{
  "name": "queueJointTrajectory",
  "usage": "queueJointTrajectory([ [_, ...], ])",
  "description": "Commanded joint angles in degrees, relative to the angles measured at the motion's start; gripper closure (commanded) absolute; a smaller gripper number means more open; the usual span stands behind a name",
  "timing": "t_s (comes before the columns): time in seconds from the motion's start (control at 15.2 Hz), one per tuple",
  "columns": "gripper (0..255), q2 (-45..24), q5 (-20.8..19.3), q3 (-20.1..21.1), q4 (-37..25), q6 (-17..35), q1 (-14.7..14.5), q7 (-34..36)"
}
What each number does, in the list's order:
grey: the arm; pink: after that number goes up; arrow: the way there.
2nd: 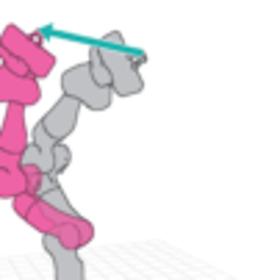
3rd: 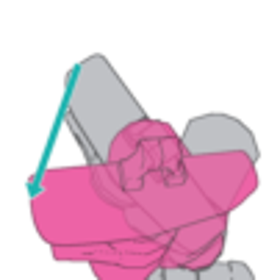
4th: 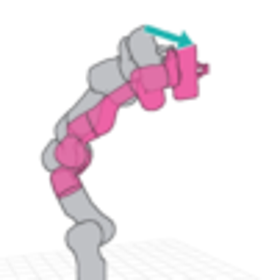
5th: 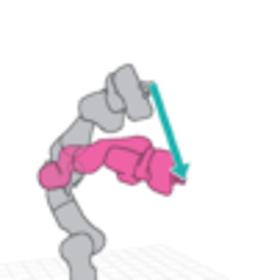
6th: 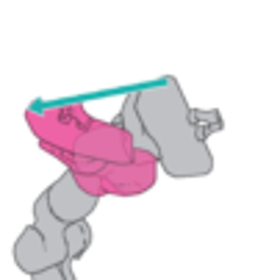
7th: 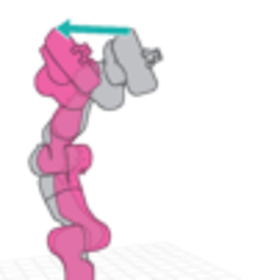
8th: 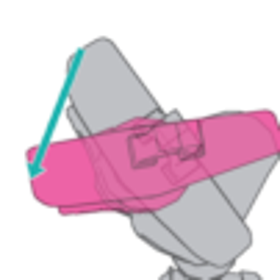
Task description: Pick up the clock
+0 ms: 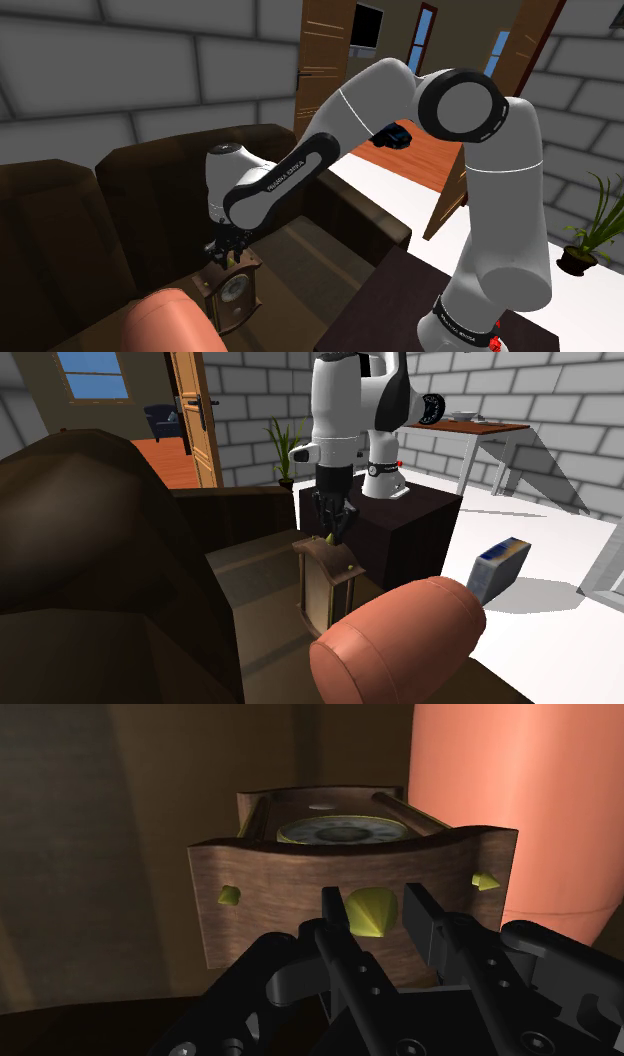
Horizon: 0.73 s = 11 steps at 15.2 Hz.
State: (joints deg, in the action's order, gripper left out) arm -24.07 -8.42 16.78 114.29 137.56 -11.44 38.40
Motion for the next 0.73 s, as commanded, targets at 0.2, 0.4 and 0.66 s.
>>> queueJointTrajectory([
  [0.2, 255, -0.02, 0.0, -0.01, 0.04, 0.02, 0.01, 0.0],
  [0.4, 255, 1.04, 0.48, 0.26, -0.21, -1.25, 0.24, -0.33],
  [0.66, 255, 3.09, 1.36, 0.73, -0.69, -3.69, 0.59, -0.87],
])
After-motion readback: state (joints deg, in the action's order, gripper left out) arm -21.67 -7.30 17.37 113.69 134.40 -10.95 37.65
